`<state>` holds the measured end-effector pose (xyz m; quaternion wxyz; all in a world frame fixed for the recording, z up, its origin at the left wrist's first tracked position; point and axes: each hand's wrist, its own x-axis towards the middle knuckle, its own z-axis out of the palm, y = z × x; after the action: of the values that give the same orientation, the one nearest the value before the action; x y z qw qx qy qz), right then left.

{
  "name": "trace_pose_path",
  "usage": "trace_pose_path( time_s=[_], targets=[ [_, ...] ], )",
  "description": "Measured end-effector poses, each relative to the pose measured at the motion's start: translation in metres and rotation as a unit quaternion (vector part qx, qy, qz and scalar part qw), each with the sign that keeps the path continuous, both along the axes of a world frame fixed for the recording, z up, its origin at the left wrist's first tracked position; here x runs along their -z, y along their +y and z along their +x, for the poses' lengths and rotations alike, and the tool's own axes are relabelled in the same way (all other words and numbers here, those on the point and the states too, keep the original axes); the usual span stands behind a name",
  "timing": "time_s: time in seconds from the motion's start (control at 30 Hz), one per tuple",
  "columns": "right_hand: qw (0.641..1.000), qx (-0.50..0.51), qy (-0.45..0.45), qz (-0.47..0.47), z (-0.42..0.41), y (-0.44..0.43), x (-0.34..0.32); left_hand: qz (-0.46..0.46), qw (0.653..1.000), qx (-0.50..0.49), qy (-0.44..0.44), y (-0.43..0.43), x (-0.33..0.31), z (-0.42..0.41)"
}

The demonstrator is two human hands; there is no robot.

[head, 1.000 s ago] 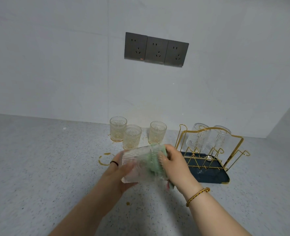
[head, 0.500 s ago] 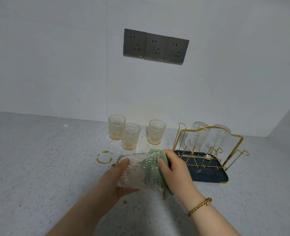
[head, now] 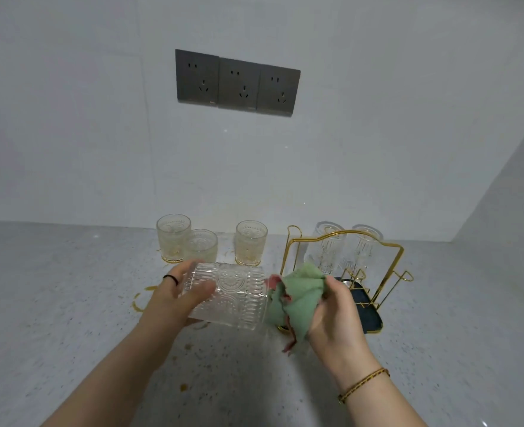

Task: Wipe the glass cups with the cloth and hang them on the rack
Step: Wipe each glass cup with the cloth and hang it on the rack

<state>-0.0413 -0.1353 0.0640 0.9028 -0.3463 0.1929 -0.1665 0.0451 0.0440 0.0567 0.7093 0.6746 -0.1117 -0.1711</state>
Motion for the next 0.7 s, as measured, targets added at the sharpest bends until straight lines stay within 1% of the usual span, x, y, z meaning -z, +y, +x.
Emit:
trace_pose_path(
  time_s=[0.03, 0.13, 0.27, 0.4, 0.57, 0.7],
  targets=[
    [1.000, -0.005, 0.014, 0.003, 0.001, -0.004, 0.000, 0.015, 1.000, -0.012, -0.010, -0.002, 0.000, 0.004],
    [0.997, 0.010, 0.070, -0.039, 0.005, -0.015, 0.001, 0.059, 0.997, -0.023, -0.050, -0.013, -0.005, 0.014],
    [0.992, 0.046, 0.077, -0.088, 0.011, -0.031, 0.004, 0.119, 0.984, -0.038, -0.130, -0.039, -0.019, 0.029],
    [0.977, 0.036, 0.089, -0.190, 0.011, -0.038, 0.010, 0.144, 0.975, -0.036, -0.167, -0.070, -0.040, 0.047],
    [0.961, 0.049, 0.109, -0.248, 0.005, -0.045, 0.016, 0.168, 0.956, -0.008, -0.241, -0.111, -0.065, 0.071],
    [0.957, 0.062, 0.126, -0.255, 0.002, -0.052, 0.023, 0.214, 0.935, 0.033, -0.282, -0.140, -0.076, 0.085]
  ],
)
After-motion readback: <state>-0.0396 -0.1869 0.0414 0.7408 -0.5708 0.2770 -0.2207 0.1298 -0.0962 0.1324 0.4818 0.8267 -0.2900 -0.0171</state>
